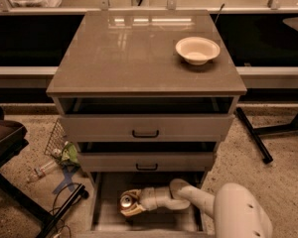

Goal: Pick coke can from bottom drawer and place on counter

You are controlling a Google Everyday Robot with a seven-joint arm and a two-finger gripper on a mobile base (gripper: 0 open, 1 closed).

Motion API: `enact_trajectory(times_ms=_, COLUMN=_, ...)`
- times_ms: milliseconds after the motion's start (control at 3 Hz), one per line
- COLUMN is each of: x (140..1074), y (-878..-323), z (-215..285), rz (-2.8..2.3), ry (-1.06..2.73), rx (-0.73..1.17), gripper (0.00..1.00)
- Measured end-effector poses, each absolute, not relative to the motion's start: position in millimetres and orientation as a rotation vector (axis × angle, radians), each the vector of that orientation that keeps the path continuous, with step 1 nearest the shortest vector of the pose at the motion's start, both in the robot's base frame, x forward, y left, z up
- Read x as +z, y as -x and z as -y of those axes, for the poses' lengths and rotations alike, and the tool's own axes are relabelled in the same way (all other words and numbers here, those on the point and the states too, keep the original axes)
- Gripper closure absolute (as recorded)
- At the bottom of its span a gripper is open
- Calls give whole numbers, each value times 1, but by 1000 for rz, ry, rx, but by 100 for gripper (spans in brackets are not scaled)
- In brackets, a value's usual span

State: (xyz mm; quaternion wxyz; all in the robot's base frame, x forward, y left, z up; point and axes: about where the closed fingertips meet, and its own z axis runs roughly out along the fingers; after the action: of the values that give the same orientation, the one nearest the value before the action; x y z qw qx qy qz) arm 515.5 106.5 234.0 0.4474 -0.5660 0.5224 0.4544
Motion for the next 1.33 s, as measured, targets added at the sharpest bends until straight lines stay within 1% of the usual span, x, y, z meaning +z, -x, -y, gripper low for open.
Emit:
enact_trajectory(times_ms=333, x=288, y=-500, z=-81, rz=-1315, ry=1368, rx=1144, gripper=100)
enact_trajectory(times_ms=667, x=346, y=-503, z=-43, rz=-1344, ry=1291, rx=1175, gripper=100)
enact_trajectory(times_ms=1000, x=408, y=-507, z=-9, rz=-1380, ry=1234, rx=1142, gripper=100)
enact_trajectory(times_ms=1333, x=477, y=-499, z=13, rz=-1449, ry=1225, rx=1073, gripper=100)
